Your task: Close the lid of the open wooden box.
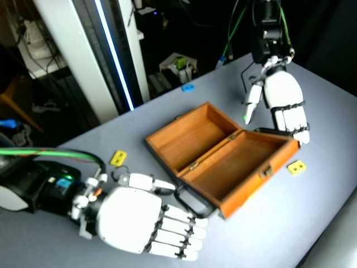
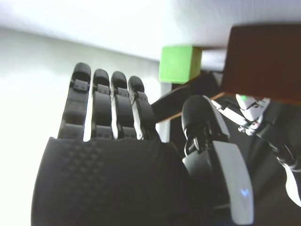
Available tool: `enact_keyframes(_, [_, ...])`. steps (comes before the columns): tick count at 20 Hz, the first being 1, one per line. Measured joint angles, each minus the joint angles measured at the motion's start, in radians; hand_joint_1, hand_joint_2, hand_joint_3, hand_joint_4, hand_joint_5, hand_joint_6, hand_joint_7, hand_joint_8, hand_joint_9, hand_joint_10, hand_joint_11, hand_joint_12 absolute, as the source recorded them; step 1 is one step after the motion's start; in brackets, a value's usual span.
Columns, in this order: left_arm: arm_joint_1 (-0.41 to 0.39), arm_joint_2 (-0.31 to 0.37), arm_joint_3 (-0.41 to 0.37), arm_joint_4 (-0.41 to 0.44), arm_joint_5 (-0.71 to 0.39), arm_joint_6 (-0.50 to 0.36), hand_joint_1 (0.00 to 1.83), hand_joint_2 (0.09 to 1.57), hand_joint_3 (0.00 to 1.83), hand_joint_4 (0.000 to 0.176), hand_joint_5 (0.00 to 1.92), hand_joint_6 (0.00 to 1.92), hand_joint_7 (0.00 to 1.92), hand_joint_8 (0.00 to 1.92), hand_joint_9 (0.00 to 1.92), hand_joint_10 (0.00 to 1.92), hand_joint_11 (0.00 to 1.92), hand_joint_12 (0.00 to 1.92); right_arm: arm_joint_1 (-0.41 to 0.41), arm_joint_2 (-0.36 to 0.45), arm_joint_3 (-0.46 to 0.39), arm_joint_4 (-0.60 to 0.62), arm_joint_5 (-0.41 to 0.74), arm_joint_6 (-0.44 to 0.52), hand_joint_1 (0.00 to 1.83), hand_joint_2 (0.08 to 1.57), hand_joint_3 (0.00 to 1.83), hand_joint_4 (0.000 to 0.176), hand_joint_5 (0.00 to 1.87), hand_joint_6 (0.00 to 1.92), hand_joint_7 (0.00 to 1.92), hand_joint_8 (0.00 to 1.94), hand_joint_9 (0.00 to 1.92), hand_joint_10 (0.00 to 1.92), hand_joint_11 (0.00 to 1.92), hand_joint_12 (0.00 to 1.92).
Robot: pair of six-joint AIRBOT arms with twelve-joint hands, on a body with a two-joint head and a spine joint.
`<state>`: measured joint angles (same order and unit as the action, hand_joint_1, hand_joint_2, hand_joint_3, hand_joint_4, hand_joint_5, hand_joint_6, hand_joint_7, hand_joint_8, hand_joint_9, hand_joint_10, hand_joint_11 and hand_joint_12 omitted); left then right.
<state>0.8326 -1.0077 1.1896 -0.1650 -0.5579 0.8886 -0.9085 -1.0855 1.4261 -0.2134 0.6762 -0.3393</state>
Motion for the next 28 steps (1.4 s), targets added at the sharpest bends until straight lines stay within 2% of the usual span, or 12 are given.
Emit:
enact_keyframes(1, [0.009,0.008,-0.009,0.002,-0.026,-0.01,0.0,1.19,0.0,0.0,0.0,0.0,0.0,0.0,0.02,0.0,0.03,0.01,0.0,0.003,-0.007,0.002,0.009,0.0,0.15,1.45,0.0,0.0,0.14,0.01,0.11,0.0,0.08,0.0,0.09,0.0])
enact_keyframes(6, [0.051,0.064,-0.077,0.013,-0.125,-0.019,0.0,1.26,0.01,0.0,0.0,0.0,0.0,0.0,0.01,0.0,0.04,0.01,0.0,0.026,-0.047,0.013,0.052,0.0,0.07,1.42,0.0,0.0,0.14,0.0,0.1,0.0,0.08,0.0,0.1,0.0])
enact_keyframes(9, [0.083,0.096,-0.115,0.022,-0.173,-0.019,0.0,1.32,0.03,0.0,0.0,0.0,0.0,0.0,0.01,0.0,0.04,0.02,-0.014,0.05,-0.085,0.013,0.108,0.001,0.12,1.43,0.0,0.0,0.14,0.0,0.12,0.0,0.11,0.0,0.13,0.01])
enact_keyframes(11, [0.108,0.122,-0.142,0.027,-0.212,-0.027,0.0,1.39,0.02,0.0,0.03,0.01,0.04,0.01,0.07,0.02,0.04,0.02,-0.047,0.069,-0.119,0.01,0.148,0.001,0.12,1.43,0.0,0.0,0.14,0.0,0.12,0.0,0.11,0.0,0.13,0.01])
enact_keyframes(16, [0.143,0.159,-0.182,0.04,-0.263,-0.034,0.0,1.33,0.0,0.0,0.05,0.01,0.07,0.02,0.1,0.02,0.06,0.04,-0.087,0.108,-0.167,0.01,0.209,0.0,0.19,1.4,0.0,0.0,0.15,0.0,0.12,0.0,0.08,0.0,0.1,0.0])
enact_keyframes(19, [0.149,0.164,-0.186,0.043,-0.278,-0.04,0.0,1.32,0.0,0.0,0.03,0.0,0.05,0.0,0.07,0.01,0.07,0.04,-0.106,0.125,-0.193,0.01,0.253,0.0,0.19,1.39,0.0,0.0,0.15,0.0,0.12,0.0,0.08,0.0,0.09,0.0])
enact_keyframes(21, [0.151,0.164,-0.189,0.042,-0.289,-0.043,0.0,1.31,0.0,0.0,0.02,0.0,0.05,0.0,0.06,0.0,0.06,0.04,-0.106,0.132,-0.212,-0.007,0.267,0.0,0.13,1.39,0.0,0.0,0.13,0.0,0.11,0.0,0.07,0.0,0.09,0.0])
enact_keyframes(25, [0.163,0.164,-0.195,0.038,-0.294,-0.048,0.0,1.33,0.0,0.0,0.05,0.01,0.08,0.01,0.1,0.01,0.1,0.06,-0.107,0.144,-0.259,-0.067,0.317,0.001,0.14,1.4,0.0,0.0,0.12,0.0,0.1,0.0,0.07,0.0,0.11,0.01])
enact_keyframes(28, [0.182,0.164,-0.201,0.031,-0.303,-0.05,0.0,1.35,0.01,0.0,0.07,0.01,0.09,0.01,0.11,0.01,0.13,0.07,-0.151,0.143,-0.281,-0.073,0.336,0.001,0.15,1.38,0.0,0.0,0.15,0.01,0.13,0.01,0.1,0.01,0.17,0.04])
